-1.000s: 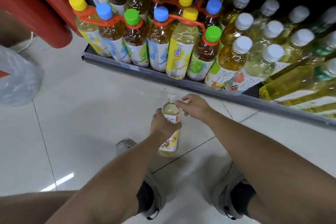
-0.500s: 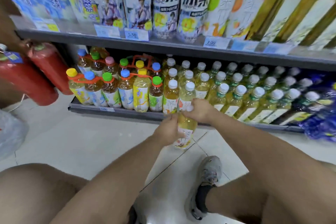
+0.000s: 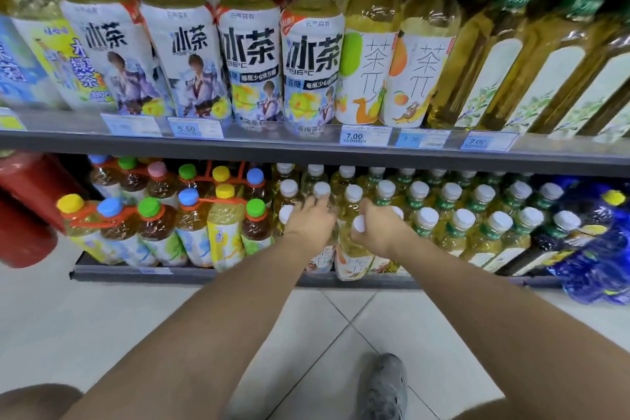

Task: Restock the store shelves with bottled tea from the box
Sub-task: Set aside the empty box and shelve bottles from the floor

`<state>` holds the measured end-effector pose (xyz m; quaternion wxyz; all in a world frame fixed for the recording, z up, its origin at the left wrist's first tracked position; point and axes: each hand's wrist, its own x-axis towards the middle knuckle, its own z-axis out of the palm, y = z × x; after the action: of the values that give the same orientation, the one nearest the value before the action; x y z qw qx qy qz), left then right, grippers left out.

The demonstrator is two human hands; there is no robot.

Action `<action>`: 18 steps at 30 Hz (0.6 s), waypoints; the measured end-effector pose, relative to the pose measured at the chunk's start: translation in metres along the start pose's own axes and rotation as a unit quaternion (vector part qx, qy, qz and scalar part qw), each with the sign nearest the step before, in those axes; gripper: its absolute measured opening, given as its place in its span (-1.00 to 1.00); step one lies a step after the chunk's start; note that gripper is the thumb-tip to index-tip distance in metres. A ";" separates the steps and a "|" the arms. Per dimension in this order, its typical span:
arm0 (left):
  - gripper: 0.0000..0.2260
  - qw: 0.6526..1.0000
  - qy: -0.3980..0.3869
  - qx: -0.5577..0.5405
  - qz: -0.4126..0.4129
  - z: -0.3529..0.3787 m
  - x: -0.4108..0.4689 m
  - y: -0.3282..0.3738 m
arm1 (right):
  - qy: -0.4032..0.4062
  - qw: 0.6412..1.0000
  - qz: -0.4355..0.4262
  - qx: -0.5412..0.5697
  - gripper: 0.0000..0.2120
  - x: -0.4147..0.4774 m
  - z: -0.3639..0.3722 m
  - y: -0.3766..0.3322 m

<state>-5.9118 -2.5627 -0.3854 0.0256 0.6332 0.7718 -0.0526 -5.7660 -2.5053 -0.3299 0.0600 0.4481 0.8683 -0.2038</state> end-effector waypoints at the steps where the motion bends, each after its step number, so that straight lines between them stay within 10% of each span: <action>1: -0.53 1.000 -0.001 -0.005 0.002 0.005 0.004 -0.003 | 0.005 1.000 0.002 0.004 -0.64 0.004 0.003 0.003; 18: -0.53 0.997 0.002 -0.037 0.068 0.015 0.007 -0.022 | 0.078 0.995 0.053 0.036 -0.66 0.031 0.029 0.008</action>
<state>-5.9348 -2.5617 -0.3997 0.0508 0.6826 0.7287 -0.0207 -5.7805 -2.4892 -0.3674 -0.0130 0.5102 0.8373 -0.1962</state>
